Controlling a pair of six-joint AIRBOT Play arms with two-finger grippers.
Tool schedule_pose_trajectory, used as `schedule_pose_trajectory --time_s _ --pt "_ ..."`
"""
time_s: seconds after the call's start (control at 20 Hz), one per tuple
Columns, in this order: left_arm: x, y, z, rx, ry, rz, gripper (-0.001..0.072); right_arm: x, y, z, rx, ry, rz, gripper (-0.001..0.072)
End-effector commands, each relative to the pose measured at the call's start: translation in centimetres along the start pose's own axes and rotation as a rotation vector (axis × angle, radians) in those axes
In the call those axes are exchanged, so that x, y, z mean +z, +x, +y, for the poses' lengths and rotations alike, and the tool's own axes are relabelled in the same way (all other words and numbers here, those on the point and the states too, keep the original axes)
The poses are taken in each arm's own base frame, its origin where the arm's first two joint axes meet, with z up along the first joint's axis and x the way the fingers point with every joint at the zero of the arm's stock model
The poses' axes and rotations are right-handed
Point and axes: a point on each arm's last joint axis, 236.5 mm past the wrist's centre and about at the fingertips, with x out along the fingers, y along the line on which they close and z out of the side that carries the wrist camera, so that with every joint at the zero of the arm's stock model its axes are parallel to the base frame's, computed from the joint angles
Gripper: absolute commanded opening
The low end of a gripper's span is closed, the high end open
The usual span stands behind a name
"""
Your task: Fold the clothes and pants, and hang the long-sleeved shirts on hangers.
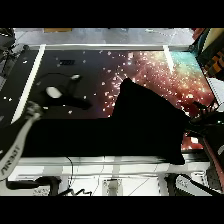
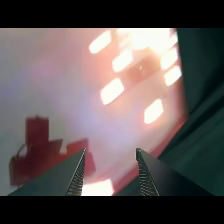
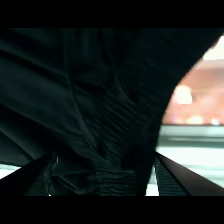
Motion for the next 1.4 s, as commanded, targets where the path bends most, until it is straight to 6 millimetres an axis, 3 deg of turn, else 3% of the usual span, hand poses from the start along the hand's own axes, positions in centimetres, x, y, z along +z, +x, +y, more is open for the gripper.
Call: schedule_pose_trajectory --time_s 0.0,0.05,0.15,0.4,0.6,0.75,0.8,0.85,0.95,1.0,1.1,1.2,1.3,1.35 --pt "2.6 6.2 -7.7 -0.07 -0.002 -0.042 0.0364 0.8 -0.1 0.4 0.017 0.003 -0.036 0.0671" --pt "3.0 7.7 -8.3 -0.082 -0.044 -0.034 0.0376 1.0 -0.1 0.4 0.015 0.003 -0.043 0.0671" --pt "3.9 10.0 -8.4 -0.1 -0.093 -0.016 0.0541 1.3 -0.1 0.3 0.013 0.003 -0.055 0.0671" --pt "3.3 12.9 -6.8 -0.069 0.015 0.075 0.054 2.4 -0.2 0.5 0.021 0.007 -0.102 0.0671" --pt "0.0 13.7 -4.7 0.0 0.123 0.194 0.054 3.4 -0.3 0.8 0.037 0.012 -0.143 0.0671" --pt "-0.5 13.9 -4.8 0.004 0.138 0.211 0.0533 3.4 -0.3 0.8 0.037 0.012 -0.143 0.0671" --pt "-0.5 14.0 -5.0 0.002 0.145 0.212 0.0519 3.4 -0.3 0.8 0.037 0.012 -0.143 0.0671" --pt "-0.6 14.1 -5.3 -0.002 0.163 0.213 0.0409 3.4 -0.3 0.8 0.037 0.012 -0.143 0.0671" --pt "-0.7 14.2 -6.0 -0.012 0.204 0.216 0.007 3.4 -0.3 0.8 0.037 0.012 -0.142 0.0671" --pt "-0.7 14.2 -6.3 -0.017 0.234 0.215 0.0009 3.4 -0.3 0.8 0.037 0.012 -0.142 0.0671" --pt "0.1 14.1 -6.5 -0.022 0.305 0.201 0.0009 3.4 -0.3 0.8 0.037 0.012 -0.142 0.0671" --pt "2.6 12.8 -5.1 0.057 0.419 0.169 0.0009 3.4 -0.3 0.8 0.037 0.011 -0.143 0.0671" --pt "7.2 9.4 -1.8 0.25 0.618 0.132 0.0009 3.5 -0.3 0.8 0.034 0.012 -0.149 0.0671" --pt "10.4 6.8 -0.4 0.351 0.692 0.087 0.0008 3.7 -0.3 0.7 0.032 0.012 -0.155 0.0671"
